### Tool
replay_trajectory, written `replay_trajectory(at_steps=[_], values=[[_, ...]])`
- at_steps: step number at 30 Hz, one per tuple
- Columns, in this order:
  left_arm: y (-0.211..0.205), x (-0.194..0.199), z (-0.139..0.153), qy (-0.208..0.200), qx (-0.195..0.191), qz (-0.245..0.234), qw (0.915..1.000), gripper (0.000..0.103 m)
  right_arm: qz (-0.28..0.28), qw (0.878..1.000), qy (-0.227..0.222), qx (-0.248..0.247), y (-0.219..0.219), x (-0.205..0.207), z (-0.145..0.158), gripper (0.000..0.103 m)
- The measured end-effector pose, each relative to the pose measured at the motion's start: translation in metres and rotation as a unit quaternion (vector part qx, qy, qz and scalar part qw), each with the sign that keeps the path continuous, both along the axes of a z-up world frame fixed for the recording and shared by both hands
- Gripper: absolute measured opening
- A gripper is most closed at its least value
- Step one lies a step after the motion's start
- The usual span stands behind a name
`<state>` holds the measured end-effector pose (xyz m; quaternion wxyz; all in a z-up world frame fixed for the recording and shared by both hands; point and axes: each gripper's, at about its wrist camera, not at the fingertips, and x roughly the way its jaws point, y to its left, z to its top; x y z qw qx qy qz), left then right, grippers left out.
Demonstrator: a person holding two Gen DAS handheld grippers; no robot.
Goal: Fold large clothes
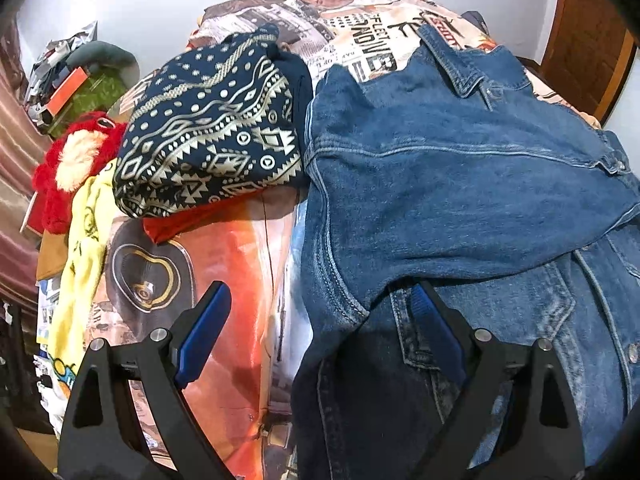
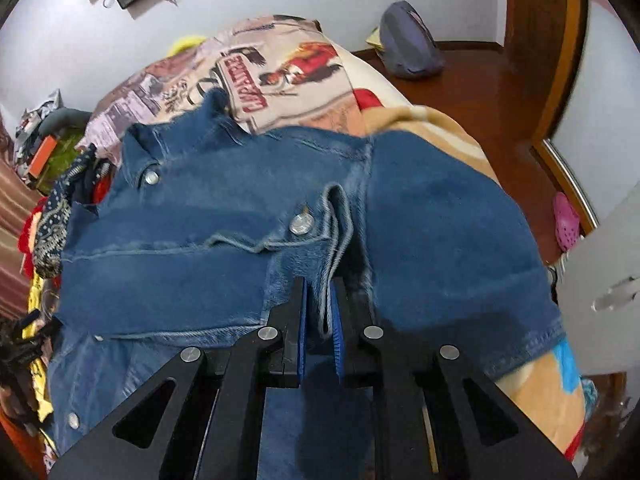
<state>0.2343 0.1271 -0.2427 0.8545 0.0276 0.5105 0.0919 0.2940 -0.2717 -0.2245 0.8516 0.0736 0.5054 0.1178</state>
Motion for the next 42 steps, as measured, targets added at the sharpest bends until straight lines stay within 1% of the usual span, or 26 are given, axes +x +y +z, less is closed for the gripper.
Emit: replay_trajectory(at_steps=[4, 9, 12, 14, 15, 17, 19, 22, 25, 27, 29, 31, 33, 36, 40, 42], values=[[-0.006, 0.000, 0.020, -0.019, -0.004, -0.009, 0.9998, 0.091, -0.007, 1.000, 0.007, -0.030, -0.004, -0.009, 0.009, 0.013], [-0.024, 0.006, 0.060, -0.063, -0.002, -0.037, 0.9973, 0.091, -0.022, 1.000, -0.006, -0.020, -0.020, -0.019, 0.027, 0.016], [-0.037, 0.014, 0.082, -0.087, -0.005, -0.056, 0.9947, 0.091, -0.042, 0.999, -0.027, -0.014, -0.032, -0.027, 0.045, 0.027], [-0.047, 0.020, 0.097, -0.102, -0.010, -0.071, 0.9922, 0.093, -0.056, 0.997, -0.044, -0.006, -0.040, -0.031, 0.056, 0.044], [-0.055, 0.025, 0.104, -0.112, -0.013, -0.080, 0.9904, 0.095, -0.065, 0.996, -0.054, 0.000, -0.045, -0.034, 0.061, 0.048], [-0.065, 0.032, 0.112, -0.125, -0.017, -0.092, 0.9877, 0.099, -0.085, 0.994, -0.068, 0.014, -0.057, -0.040, 0.068, 0.058], [-0.079, 0.040, 0.116, -0.134, -0.022, -0.106, 0.9851, 0.099, -0.101, 0.992, -0.063, 0.030, -0.069, -0.043, 0.067, 0.064], [-0.099, 0.054, 0.111, -0.124, -0.043, -0.125, 0.9834, 0.099, -0.123, 0.990, -0.041, 0.048, -0.086, -0.047, 0.050, 0.065], [-0.119, 0.065, 0.096, -0.104, -0.068, -0.139, 0.9825, 0.099, -0.152, 0.987, 0.005, 0.058, -0.102, -0.045, 0.019, 0.065], [-0.130, 0.072, 0.080, -0.087, -0.084, -0.143, 0.9823, 0.099, -0.167, 0.981, 0.038, 0.086, -0.115, -0.044, -0.006, 0.065], [-0.137, 0.076, 0.066, -0.070, -0.101, -0.149, 0.9812, 0.099, -0.183, 0.975, 0.062, 0.108, -0.125, -0.043, -0.023, 0.065], [-0.145, 0.081, 0.051, -0.050, -0.111, -0.152, 0.9809, 0.099, -0.199, 0.968, 0.076, 0.130, -0.135, -0.041, -0.036, 0.065], [-0.150, 0.084, 0.039, -0.036, -0.114, -0.154, 0.9809, 0.099, -0.210, 0.963, 0.076, 0.154, -0.142, -0.037, -0.044, 0.065], [-0.154, 0.089, 0.025, -0.020, -0.116, -0.154, 0.9810, 0.099, -0.225, 0.957, 0.068, 0.171, -0.149, -0.030, -0.047, 0.065], [-0.151, 0.093, 0.015, -0.011, -0.128, -0.149, 0.9806, 0.099, -0.254, 0.943, 0.076, 0.202, -0.155, -0.015, -0.063, 0.065], [-0.148, 0.095, 0.013, -0.009, -0.135, -0.145, 0.9802, 0.099, -0.270, 0.937, 0.071, 0.210, -0.157, -0.010, -0.069, 0.064]])
